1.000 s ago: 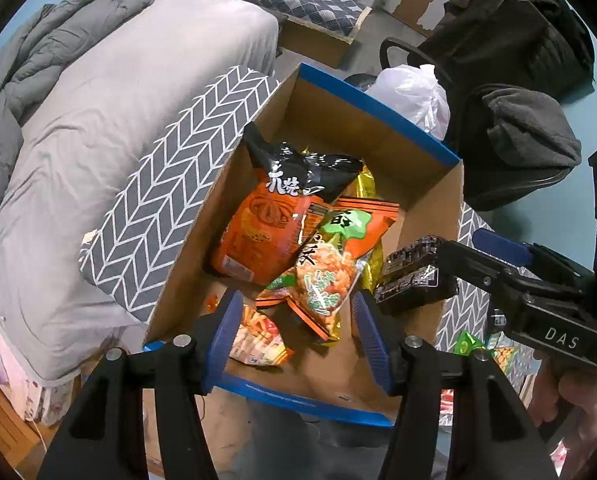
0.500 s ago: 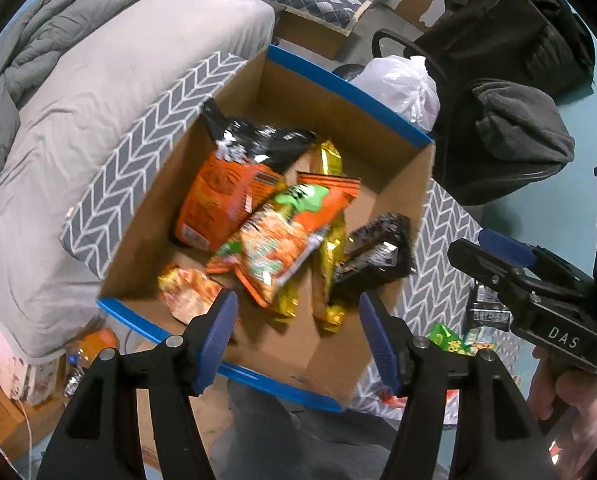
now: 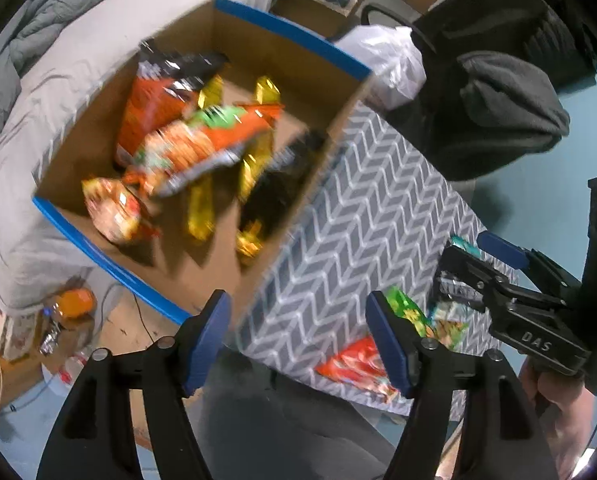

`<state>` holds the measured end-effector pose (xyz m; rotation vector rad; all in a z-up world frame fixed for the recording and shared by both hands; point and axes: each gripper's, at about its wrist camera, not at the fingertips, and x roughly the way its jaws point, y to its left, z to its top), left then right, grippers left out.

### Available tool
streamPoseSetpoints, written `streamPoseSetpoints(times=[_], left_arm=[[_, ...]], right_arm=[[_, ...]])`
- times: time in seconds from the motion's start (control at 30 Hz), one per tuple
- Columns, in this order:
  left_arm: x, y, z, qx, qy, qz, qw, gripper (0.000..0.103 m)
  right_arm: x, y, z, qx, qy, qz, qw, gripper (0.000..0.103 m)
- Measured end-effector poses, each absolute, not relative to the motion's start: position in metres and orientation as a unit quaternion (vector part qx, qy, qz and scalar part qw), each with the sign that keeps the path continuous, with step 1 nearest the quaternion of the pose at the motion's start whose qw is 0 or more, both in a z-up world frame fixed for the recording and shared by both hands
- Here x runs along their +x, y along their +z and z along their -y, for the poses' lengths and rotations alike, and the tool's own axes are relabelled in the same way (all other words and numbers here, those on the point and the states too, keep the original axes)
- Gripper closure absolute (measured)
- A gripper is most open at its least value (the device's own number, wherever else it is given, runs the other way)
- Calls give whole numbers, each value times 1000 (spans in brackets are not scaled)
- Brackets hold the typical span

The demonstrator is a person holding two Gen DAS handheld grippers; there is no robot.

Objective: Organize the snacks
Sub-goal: 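Move both tools back over the remaining snacks on the table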

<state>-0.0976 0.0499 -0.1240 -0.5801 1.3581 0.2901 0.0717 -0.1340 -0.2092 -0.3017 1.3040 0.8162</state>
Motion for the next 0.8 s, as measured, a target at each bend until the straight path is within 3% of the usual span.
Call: streamPoseSetpoints(times=[0.4,0.8], left_arm=[[-117,-170,29,-286,138,-656,684,29],[-139,-218,58,-345,176,-672,631,29]], right_arm=[[55,-265,201,-217,395,-614,648,26],[35,-308,208,-270,421,-625,599,26]])
